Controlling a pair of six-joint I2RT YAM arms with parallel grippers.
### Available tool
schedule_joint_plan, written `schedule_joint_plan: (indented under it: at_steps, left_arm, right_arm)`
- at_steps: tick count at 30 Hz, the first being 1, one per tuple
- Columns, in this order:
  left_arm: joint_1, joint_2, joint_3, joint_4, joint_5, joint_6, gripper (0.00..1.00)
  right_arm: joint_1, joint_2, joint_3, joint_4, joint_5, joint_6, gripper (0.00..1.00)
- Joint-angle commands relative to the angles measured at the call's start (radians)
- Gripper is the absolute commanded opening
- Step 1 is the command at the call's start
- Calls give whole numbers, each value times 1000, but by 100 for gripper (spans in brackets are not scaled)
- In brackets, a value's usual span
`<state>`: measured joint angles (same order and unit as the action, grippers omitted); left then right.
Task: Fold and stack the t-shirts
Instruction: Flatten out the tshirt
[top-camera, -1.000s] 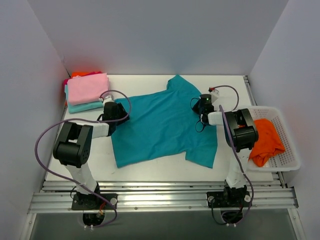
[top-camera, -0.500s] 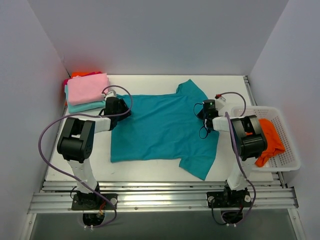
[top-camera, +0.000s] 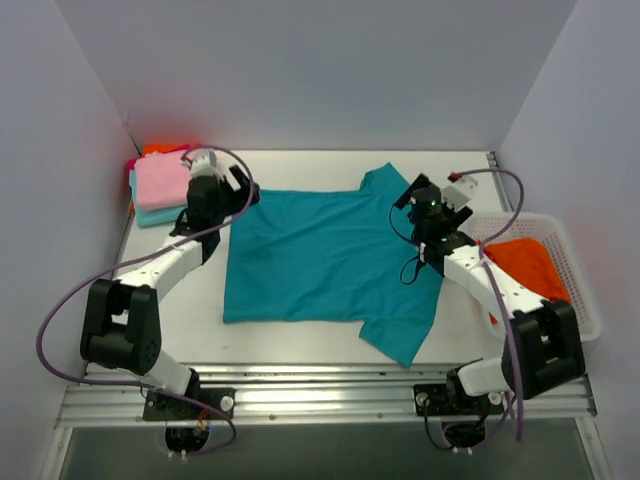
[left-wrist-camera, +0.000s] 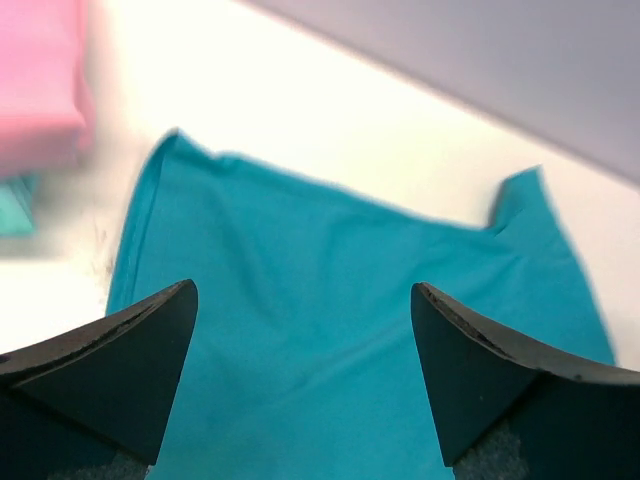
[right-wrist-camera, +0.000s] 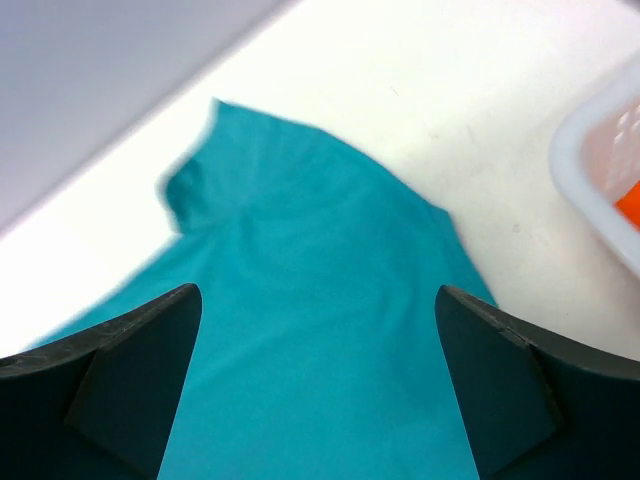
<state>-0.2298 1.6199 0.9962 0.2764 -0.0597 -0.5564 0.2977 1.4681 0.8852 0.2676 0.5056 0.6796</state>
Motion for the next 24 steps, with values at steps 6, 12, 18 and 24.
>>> schedule_joint_plan:
  at_steps: [6, 12, 18, 24]
  left_arm:
    - [-205, -471, -212, -176, -310, -95, 97]
    - [-411, -698, -330, -540, -407, -263, 93]
    - [-608, -882, -415, -720, -532, -324, 89]
    - [-667, -848, -407, -533, -560, -142, 89]
  right_arm:
    - [158, -451, -38, -348, 53, 54, 97]
    - [516, -711, -129, -880, 155, 341, 100]
    - [1096, -653, -120, -827, 255, 665, 100]
    - [1153, -71, 253, -1266, 747, 927, 100]
